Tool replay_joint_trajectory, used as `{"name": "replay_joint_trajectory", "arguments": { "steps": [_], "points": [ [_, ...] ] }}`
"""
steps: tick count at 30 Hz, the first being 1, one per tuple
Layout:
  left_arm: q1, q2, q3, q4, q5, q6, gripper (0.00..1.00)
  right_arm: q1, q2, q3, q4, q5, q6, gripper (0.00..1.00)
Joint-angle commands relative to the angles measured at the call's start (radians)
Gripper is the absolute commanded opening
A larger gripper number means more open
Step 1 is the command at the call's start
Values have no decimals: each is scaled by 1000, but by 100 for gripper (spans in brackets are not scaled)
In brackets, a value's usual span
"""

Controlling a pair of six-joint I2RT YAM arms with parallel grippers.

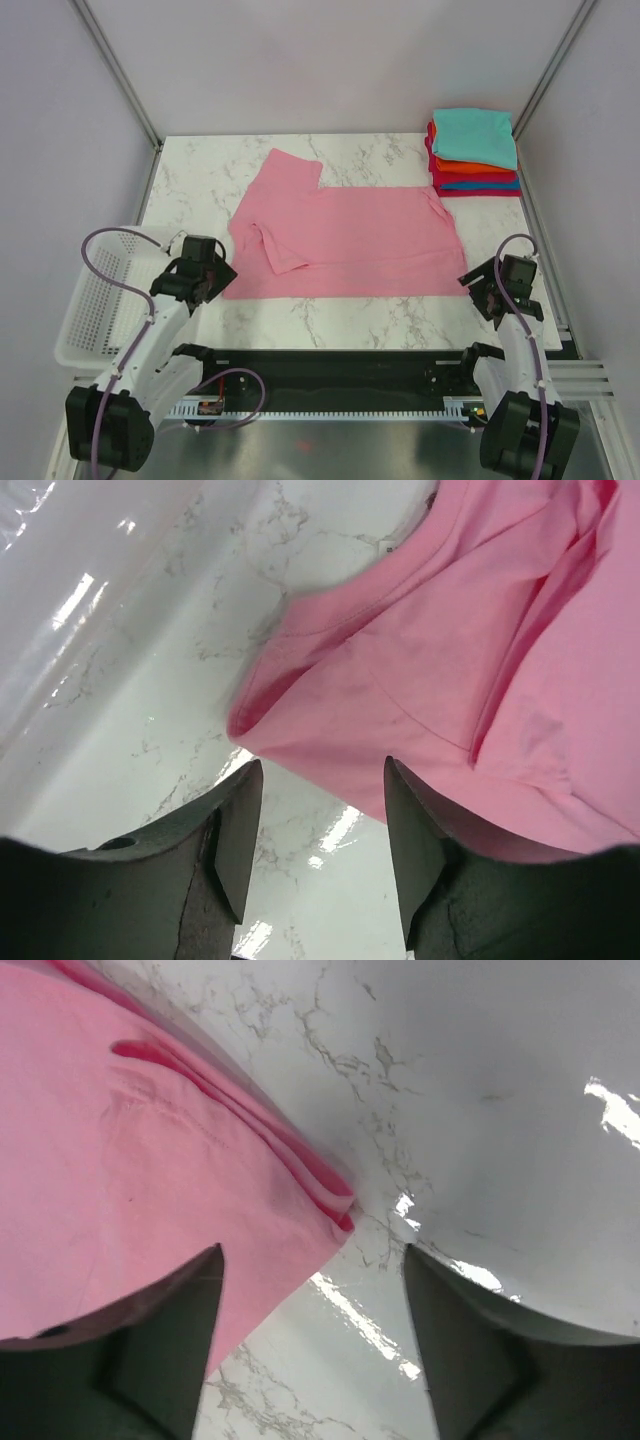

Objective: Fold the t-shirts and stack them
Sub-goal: Fold the tshirt

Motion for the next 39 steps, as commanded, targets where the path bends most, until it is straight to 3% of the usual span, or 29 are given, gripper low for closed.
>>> {"name": "replay_joint_trajectory", "arguments": {
  "steps": [1,3,13,23,39],
  "points": [
    [4,-56,18,-19,52,5,60,-5,-25,28,-59,14,-1,86],
    [4,-55,49,-21,45,49,60,-5,-25,49,-67,3,-13,94],
    [-96,224,103,190,127,121,48,-5,-33,78,-54,-44,-27,95],
    [-177,465,178,336,147,83,50,-5,7,111,-31,-81,-58,95],
    [-219,630,271,395,117,48,50,-5,67,124,-2,-92,-105,93]
  ]
}}
